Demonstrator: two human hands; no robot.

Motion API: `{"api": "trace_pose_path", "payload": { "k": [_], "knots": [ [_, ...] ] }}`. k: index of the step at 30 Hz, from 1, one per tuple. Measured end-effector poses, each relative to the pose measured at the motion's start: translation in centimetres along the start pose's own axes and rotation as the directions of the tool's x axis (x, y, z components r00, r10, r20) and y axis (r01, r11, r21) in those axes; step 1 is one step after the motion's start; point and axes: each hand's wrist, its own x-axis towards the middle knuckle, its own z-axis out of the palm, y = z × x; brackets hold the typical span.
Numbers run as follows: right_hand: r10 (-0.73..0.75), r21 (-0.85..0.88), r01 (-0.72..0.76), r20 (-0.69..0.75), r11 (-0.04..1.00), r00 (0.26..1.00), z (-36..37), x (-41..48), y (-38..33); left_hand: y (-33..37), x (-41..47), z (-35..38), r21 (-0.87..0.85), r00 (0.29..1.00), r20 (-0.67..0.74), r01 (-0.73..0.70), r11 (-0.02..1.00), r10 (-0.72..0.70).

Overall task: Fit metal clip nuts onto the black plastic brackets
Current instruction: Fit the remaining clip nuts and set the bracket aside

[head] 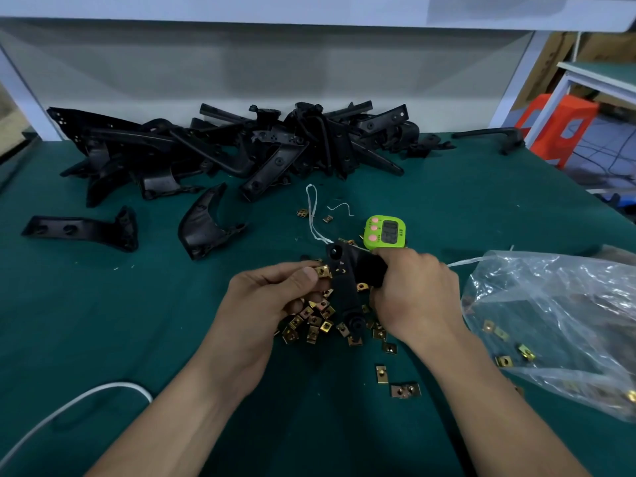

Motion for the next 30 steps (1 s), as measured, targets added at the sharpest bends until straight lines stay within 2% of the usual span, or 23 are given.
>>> {"api": "trace_pose_path", "payload": {
  "k": [8,19,25,30],
  "knots": [
    [-0.01,-0.034,0.01,0.018,0.999,1.0,-0.3,-0.1,0.0,-0.3,-0.1,0.1,0.054,0.999,-0.018,-0.044,0.998,0.045],
    [-0.03,-0.094,0.03,0.005,0.995,1.0,-0.2,-0.4,-0.5,-0.8,-0.2,-0.2,0.221,0.988,-0.064,-0.126,0.967,0.144],
    [-0.065,-0.099,0.066,0.021,0.993,0.998,-0.1,-1.0,-0.9,-1.0,-0.1,-1.0,0.196,0.993,0.074,-0.103,0.975,0.09],
    [-0.12,-0.046,0.123,0.06,0.991,0.991,-0.3,-1.3,-1.6,-1.3,0.4,-1.5,0.107,0.986,0.149,-0.092,0.99,0.076]
  ]
}}
